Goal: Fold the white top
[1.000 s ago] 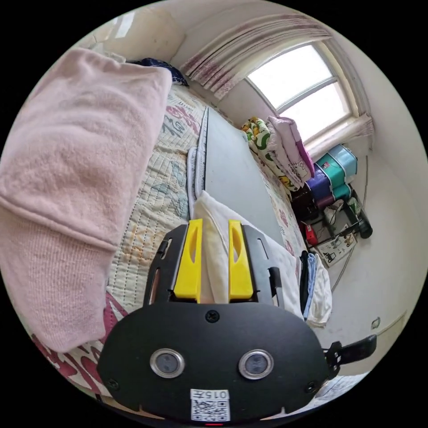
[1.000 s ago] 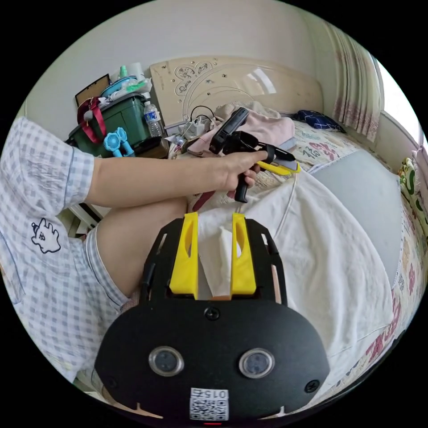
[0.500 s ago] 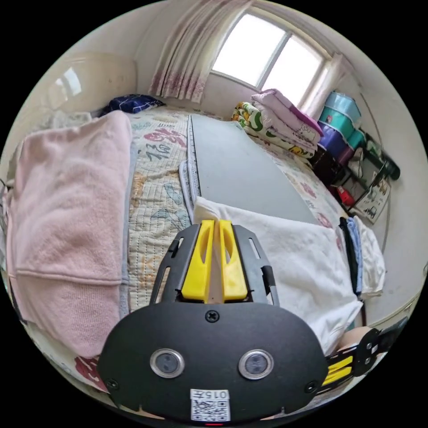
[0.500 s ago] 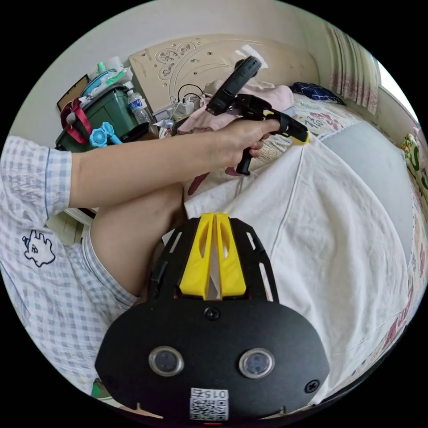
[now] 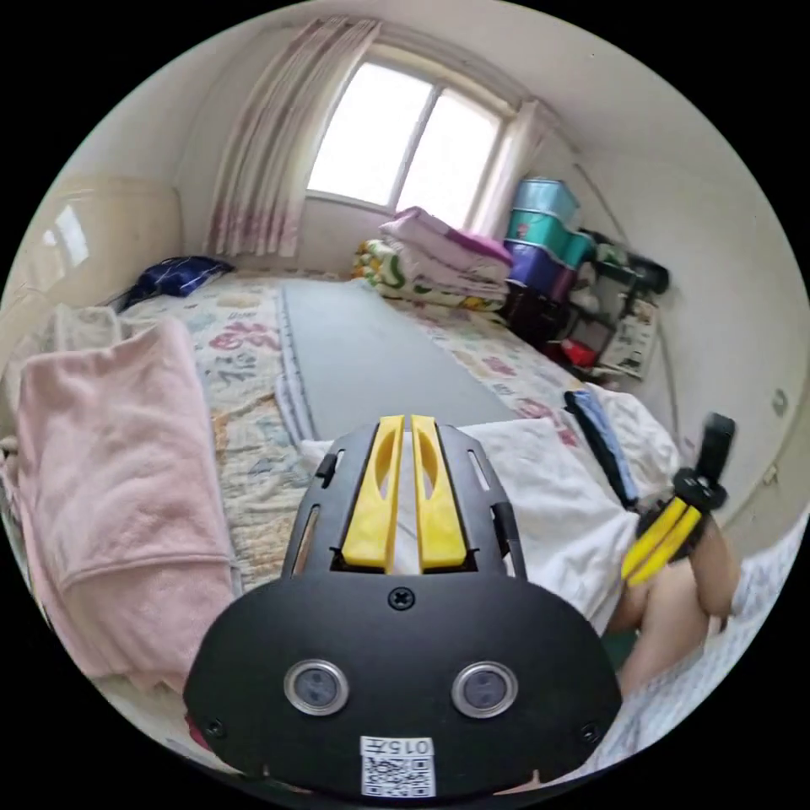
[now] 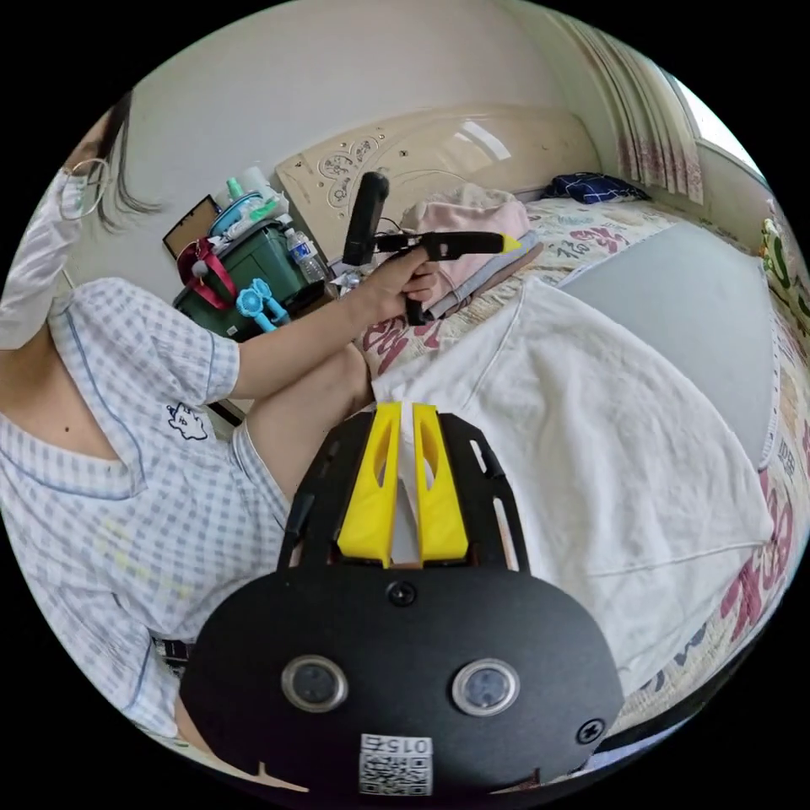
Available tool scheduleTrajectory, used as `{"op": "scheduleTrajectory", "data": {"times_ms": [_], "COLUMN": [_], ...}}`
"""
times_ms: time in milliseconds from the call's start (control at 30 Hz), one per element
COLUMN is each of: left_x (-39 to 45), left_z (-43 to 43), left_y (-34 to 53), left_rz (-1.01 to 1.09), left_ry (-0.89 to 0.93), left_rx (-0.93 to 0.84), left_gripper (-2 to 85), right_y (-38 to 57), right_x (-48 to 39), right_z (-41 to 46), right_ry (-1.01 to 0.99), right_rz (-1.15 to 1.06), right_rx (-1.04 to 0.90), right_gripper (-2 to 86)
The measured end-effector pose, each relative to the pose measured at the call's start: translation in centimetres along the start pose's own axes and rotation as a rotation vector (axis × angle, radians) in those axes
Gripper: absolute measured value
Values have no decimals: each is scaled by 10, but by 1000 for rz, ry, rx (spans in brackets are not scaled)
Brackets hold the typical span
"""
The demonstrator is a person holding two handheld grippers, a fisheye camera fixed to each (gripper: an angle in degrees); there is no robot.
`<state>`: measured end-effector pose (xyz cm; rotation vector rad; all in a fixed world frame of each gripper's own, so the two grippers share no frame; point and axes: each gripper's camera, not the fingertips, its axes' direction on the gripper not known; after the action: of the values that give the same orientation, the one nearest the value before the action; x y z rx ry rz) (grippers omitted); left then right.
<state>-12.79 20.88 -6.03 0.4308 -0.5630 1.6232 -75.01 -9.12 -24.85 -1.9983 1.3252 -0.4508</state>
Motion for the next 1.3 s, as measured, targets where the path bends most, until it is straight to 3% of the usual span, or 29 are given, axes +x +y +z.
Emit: {"op": "scheduleTrajectory", "data": {"times_ms": [100, 133, 167, 267, 433, 567, 733, 933, 1100, 1300], "left_x": [34, 55, 78, 131, 185, 226, 242, 251, 251, 244], "left_z": [9, 24, 35, 48, 82, 117, 127, 127, 151, 140], "left_y": [3, 7, 16, 51, 85, 127, 138, 143, 155, 144], "left_rz": [238, 346, 443, 640, 724, 863, 887, 897, 862, 853], "left_ry": [470, 685, 794, 882, 919, 689, 678, 771, 743, 779], "left_rx": [-103, -234, -347, -491, -652, -796, -781, -778, -860, -817], "left_gripper": [39, 47, 51, 53, 58, 69, 48, 21, 18, 23], "right_y": [25, 32, 36, 42, 42, 36, 17, -12, -37, -76], "right_x": [12, 13, 10, 0, 1, 6, 1, 8, 31, 31], "right_z": [-24, -25, -24, -21, -11, 9, 10, -19, -33, -96], "right_ry": [42, 49, 71, 139, 164, 213, 312, 198, 159, 116], "right_rz": [28, 13, -16, -71, -70, -70, -118, -98, -41, -114], "right_rx": [-28, -80, -138, -220, -324, -438, -476, -473, -500, -448], "right_gripper": [37, 48, 59, 80, 88, 93, 42, 14, 27, 8]}}
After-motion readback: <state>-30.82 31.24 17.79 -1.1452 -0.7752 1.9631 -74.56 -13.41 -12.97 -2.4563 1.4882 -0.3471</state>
